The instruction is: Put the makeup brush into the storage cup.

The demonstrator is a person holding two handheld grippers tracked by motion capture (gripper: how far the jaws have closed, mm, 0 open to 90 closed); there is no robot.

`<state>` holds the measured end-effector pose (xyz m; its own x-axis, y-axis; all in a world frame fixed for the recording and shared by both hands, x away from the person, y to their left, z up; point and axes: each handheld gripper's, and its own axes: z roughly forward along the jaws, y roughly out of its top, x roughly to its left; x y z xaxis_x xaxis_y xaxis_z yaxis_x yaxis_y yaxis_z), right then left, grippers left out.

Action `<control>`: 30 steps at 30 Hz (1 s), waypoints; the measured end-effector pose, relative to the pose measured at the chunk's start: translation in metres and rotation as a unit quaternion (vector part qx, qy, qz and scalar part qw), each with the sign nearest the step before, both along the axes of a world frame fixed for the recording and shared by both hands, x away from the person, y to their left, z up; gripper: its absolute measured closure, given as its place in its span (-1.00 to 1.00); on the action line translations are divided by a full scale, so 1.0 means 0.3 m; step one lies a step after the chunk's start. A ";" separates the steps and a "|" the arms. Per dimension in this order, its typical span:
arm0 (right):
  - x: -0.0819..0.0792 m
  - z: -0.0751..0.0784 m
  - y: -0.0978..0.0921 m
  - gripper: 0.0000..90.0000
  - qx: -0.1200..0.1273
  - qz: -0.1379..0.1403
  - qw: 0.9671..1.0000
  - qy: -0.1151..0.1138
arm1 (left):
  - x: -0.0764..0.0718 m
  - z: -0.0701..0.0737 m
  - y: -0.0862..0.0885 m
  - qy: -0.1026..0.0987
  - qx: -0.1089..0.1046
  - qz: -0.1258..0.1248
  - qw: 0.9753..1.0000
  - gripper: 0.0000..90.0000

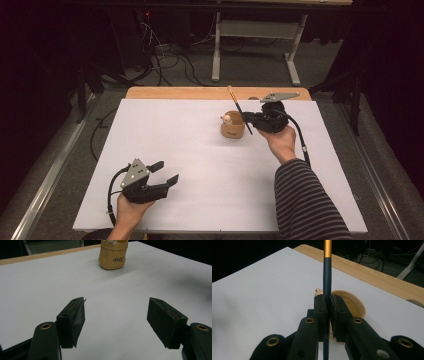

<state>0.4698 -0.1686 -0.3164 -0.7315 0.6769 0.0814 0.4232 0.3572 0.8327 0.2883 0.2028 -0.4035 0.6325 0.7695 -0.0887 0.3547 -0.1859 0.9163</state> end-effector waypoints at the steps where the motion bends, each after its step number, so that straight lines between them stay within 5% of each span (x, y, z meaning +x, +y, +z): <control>1: 0.006 0.002 0.002 0.91 0.003 -0.004 1.000 0.002 | -0.001 0.000 0.000 0.000 0.000 0.000 1.000 -0.30; 30: 0.096 -0.018 0.083 0.91 0.002 -0.013 1.000 -0.010 | -0.002 0.000 0.000 -0.001 -0.002 -0.003 1.000 -0.32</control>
